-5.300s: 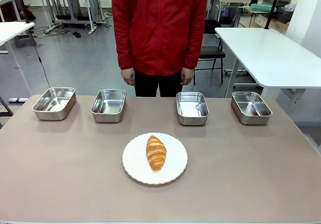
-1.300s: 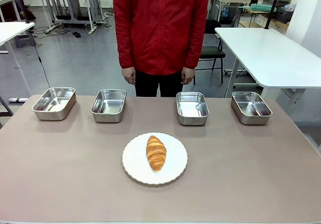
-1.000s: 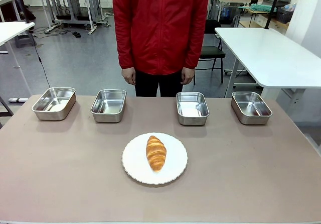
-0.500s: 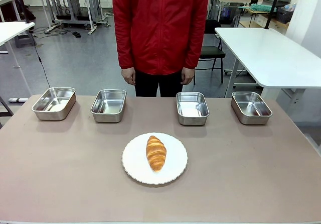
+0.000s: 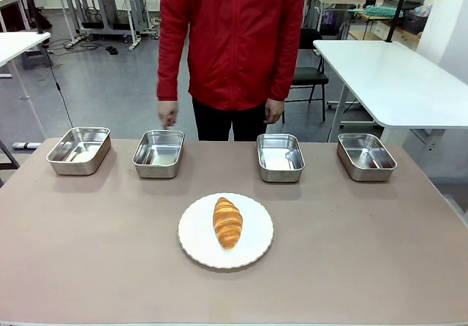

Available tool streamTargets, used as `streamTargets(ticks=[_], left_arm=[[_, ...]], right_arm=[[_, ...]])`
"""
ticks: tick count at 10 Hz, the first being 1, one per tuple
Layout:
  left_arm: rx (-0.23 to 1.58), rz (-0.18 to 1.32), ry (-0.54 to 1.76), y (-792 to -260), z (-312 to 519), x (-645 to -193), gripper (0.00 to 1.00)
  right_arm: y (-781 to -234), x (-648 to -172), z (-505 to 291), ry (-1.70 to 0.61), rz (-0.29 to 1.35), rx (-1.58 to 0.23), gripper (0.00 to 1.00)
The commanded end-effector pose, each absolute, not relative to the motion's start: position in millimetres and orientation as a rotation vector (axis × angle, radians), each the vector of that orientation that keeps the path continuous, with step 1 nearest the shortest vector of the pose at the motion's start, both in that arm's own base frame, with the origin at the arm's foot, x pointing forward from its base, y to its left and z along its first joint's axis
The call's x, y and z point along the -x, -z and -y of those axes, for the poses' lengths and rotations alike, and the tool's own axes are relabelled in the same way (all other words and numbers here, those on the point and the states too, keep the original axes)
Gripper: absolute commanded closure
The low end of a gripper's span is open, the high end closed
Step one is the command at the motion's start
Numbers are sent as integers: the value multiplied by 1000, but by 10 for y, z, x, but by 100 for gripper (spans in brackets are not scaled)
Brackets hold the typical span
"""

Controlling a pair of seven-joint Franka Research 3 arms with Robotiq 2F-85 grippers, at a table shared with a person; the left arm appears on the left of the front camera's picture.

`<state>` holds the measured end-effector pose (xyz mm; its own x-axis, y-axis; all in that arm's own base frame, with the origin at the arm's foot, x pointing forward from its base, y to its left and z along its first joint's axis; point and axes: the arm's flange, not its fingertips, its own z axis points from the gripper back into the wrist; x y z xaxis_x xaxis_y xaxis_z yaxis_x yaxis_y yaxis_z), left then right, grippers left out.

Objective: Place the bread in the container.
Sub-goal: Place the Butter Roll into the Airtight Container indicated by the human.

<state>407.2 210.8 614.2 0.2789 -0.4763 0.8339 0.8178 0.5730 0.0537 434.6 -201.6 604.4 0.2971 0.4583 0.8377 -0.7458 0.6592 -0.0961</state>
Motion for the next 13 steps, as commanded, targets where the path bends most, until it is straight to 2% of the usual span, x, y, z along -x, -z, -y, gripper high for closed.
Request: streamTargets(ticks=[1,13], left_arm=[[437,938,910,-6162,-2117,-4046,0],[437,938,910,-6162,-2117,-4046,0]], right_arm=[[-6055,-4345,2012,-823,979,-341,0],[-6055,-4345,2012,-823,979,-341,0]])
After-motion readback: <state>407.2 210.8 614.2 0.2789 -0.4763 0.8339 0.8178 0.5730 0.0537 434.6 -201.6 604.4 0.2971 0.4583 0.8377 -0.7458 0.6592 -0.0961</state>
